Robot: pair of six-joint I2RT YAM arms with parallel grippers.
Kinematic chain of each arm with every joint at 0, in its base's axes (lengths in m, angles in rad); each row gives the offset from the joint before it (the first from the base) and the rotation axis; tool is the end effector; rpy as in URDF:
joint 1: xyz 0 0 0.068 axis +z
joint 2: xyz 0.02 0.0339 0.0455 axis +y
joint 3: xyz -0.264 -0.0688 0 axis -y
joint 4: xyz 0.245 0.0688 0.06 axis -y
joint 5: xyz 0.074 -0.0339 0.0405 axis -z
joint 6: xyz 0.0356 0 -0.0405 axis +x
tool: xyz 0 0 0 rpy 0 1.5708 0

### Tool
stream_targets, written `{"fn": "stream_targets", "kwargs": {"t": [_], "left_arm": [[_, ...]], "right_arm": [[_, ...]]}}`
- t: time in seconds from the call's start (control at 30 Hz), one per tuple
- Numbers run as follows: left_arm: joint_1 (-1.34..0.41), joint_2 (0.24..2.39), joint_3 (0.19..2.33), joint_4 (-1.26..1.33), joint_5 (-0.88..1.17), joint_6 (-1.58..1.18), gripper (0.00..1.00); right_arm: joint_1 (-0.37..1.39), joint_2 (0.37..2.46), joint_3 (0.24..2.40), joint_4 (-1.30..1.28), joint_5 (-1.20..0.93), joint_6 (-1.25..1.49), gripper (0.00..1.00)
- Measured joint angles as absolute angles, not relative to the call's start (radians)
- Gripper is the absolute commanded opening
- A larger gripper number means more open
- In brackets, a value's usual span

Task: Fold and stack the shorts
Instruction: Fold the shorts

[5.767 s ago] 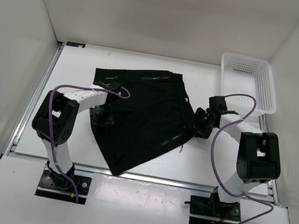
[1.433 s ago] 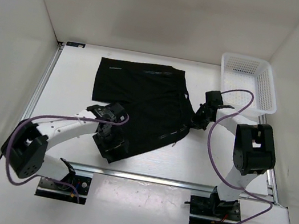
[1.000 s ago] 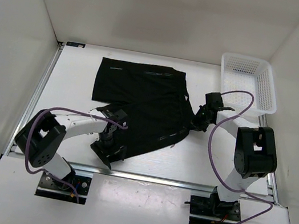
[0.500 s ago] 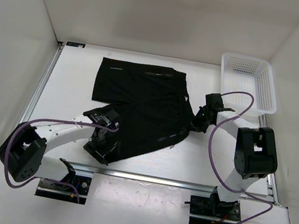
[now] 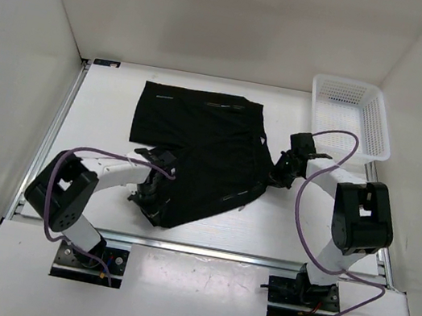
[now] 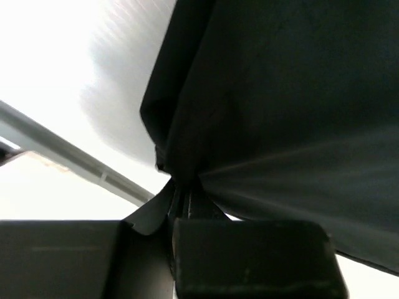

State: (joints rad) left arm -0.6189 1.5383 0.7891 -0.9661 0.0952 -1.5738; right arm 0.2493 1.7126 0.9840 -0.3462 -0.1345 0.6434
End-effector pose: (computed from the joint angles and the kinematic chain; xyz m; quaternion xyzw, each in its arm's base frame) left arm 0.1739 -0.1280 0.1461 0.4608 -0.8833 -0.0425 0.0752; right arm 0.3206 0.0866 0.1604 0.1732 0.9517 0.1645 0.1928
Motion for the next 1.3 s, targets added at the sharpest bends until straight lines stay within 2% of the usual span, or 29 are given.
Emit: {"fn": "stream_targets", "kwargs": {"t": [0.17,0.4,0.53,0.63,0.8,0.97,1.3], "left_arm": [[-0.604,1.473,0.89,-1.09,0.02,-1.551,0.1],[-0.625,1.256,0.957,-1.224,-0.039,-1.536,0.1],[-0.613,1.242,1.051,-1.29,-0.091,-1.52,0.1],[-0.567,1.262,1.201,-1.314,-0.152,-1.475,0.1],[-0.426,1.353,1.459,-1.316,-0.221,-1.364,0.1],[-0.295,1.523,1.696,-1.316,-0.231,-1.229,0.1],[-0.163,1.906,2.129,-1.334,-0.214,-1.028,0.1]], "right_arm": [[0.253,1.674,0.968,-0.357,-0.133,0.639,0.0],[0.253,1.54,0.887,-0.41,-0.126,0.624,0.0],[0.255,1.464,0.872,-0.466,-0.12,0.619,0.0],[0.255,1.416,0.878,-0.502,-0.11,0.617,0.0],[0.26,1.397,0.982,-0.594,-0.106,0.62,0.0],[0.27,1.44,1.192,-0.632,-0.103,0.625,0.0],[0.282,1.752,1.574,-0.659,-0.072,0.649,0.0]]}}
